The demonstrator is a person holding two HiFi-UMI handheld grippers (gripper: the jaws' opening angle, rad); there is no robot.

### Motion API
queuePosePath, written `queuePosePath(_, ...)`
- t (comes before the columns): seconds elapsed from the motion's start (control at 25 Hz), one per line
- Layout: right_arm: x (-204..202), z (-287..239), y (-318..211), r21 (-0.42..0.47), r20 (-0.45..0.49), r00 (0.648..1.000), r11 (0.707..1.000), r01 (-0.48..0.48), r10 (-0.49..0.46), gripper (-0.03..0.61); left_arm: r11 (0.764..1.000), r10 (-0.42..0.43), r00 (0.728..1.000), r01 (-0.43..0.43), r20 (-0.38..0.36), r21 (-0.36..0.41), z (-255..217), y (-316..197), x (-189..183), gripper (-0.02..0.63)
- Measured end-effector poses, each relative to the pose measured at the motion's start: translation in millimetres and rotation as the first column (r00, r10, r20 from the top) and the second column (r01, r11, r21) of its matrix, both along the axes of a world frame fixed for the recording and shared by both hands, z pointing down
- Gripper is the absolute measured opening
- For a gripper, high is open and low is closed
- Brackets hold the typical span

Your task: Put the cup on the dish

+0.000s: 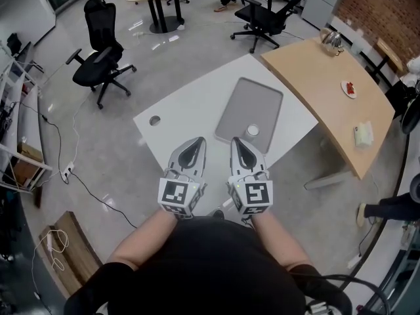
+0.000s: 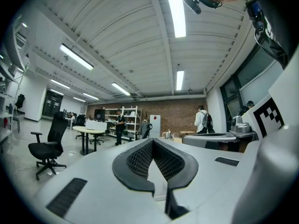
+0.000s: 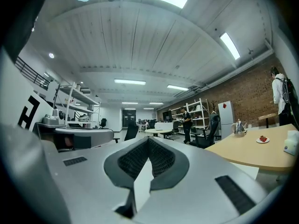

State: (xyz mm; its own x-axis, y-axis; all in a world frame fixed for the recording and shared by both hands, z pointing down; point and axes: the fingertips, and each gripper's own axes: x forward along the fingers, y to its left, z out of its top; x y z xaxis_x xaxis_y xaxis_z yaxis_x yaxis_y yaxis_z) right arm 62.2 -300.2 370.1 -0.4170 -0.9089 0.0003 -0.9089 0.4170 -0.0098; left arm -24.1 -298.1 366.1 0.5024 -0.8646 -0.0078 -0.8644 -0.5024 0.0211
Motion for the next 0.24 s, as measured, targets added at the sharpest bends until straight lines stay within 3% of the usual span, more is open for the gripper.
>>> queuePosePath(0.24, -1.3, 5.3, -12.2, -0.007, -0.004, 1.000, 1.000, 0.001, -0.001, 0.012, 1.000, -0.007, 1.000, 0.007, 0.004, 0.001, 2.3, -11.5, -1.2, 0.005)
